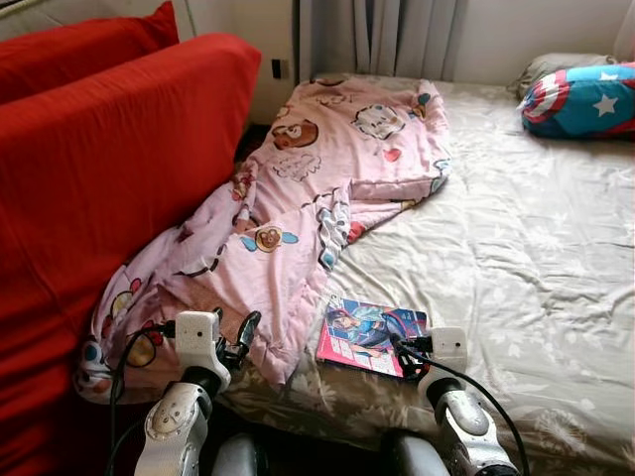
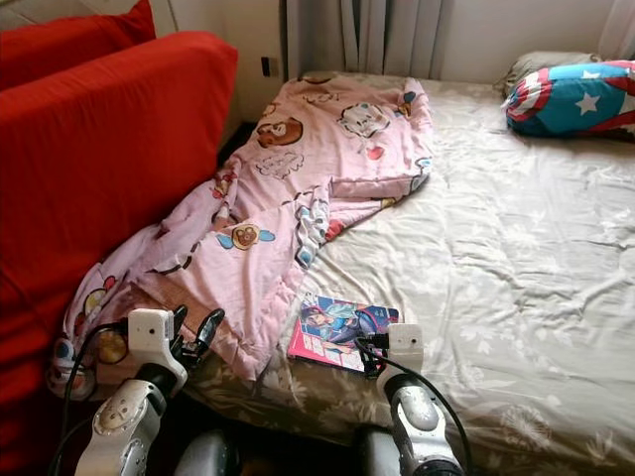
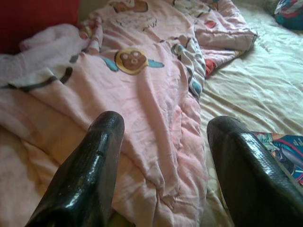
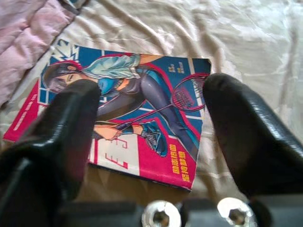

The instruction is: Clean up the room

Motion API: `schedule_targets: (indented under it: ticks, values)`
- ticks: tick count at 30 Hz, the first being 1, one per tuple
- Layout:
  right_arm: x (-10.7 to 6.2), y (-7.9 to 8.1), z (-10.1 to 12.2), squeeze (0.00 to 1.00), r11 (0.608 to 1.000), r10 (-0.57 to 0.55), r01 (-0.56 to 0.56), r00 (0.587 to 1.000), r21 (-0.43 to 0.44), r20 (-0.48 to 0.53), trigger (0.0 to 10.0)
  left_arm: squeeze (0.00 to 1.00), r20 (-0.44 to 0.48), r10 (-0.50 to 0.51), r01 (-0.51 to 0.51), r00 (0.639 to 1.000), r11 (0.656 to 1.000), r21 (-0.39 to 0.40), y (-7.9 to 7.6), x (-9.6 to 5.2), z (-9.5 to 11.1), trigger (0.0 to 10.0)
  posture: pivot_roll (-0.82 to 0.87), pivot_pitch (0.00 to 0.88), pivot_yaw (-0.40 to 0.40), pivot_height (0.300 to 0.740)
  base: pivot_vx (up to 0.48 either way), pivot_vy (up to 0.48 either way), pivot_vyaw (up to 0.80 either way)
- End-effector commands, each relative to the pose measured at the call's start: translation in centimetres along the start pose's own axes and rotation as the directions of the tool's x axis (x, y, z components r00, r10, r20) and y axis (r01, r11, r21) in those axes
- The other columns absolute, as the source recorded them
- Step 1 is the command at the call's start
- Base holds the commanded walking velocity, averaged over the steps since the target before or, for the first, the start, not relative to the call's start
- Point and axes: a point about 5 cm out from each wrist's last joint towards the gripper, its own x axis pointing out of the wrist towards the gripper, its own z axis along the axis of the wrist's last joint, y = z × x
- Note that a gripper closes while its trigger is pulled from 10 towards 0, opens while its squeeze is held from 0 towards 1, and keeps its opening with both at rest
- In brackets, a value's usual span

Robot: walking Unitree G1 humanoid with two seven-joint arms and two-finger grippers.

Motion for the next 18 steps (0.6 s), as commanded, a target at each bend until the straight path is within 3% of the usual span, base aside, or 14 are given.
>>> schedule_targets:
  ticks: [1, 2, 12, 13, 16, 17, 18]
  values:
    - [0.0, 0.0, -0.1, 1.0, 1.0, -0.015, 0.015, 1.0, 0.003, -0.008, 10.0, 0.0, -0.015, 0.022, -0.022, 1.0, 1.0, -0.022, 0.2, -0.4, -0.3, 10.0, 0.03, 0.132, -0.012, 0.612, 0.0, 0.0, 0.0]
    - [0.0, 0.0, -0.1, 0.0, 1.0, -0.022, 0.022, 1.0, 0.0, -0.005, 10.0, 0.0, -0.016, 0.023, -0.024, 1.0, 0.999, -0.024, 0.2, -0.5, -0.3, 10.0, 0.03, 0.135, -0.012, 0.612, 0.0, 0.0, 0.0]
    - [0.2, -0.7, 0.0, 0.0, 0.998, -0.054, 0.055, 0.998, 0.016, -0.024, 10.0, 0.0, -0.027, 0.04, -0.04, 0.999, 0.999, -0.025, 0.5, -1.1, -0.6, 10.0, 0.05, 0.144, -0.001, 0.612, 0.0, 0.0, 0.0]
    - [0.1, -0.8, -0.1, 1.0, 0.998, -0.055, 0.056, 0.998, 0.034, -0.029, 10.0, 0.0, -0.03, 0.042, -0.042, 0.999, 0.999, -0.019, 0.6, -1.2, -0.5, 10.0, 0.05, 0.145, 0.003, 0.612, 0.0, 0.0, 0.0]
    - [0.1, -1.0, -0.2, 1.0, 0.997, -0.071, 0.072, 0.997, 0.026, -0.041, 10.0, 0.0, -0.03, 0.043, -0.043, 0.999, 0.999, -0.015, 0.7, -1.3, -0.4, 10.0, 0.06, 0.145, 0.007, 0.612, 0.0, 0.0, 0.0]
    - [0.2, -1.2, -0.2, 0.0, 0.996, -0.08, 0.082, 0.995, 0.031, -0.054, 10.0, 0.0, -0.03, 0.044, -0.044, 0.999, 0.999, -0.012, 0.8, -1.3, -0.3, 10.0, 0.06, 0.144, 0.01, 0.612, 0.0, 0.0, 0.0]
    - [0.2, -1.2, -0.2, 0.0, 0.996, -0.081, 0.083, 0.995, 0.031, -0.054, 10.0, 0.0, -0.03, 0.044, -0.044, 0.999, 0.999, -0.012, 0.8, -1.3, -0.3, 10.0, 0.06, 0.144, 0.01, 0.612, 0.0, 0.0, 0.0]
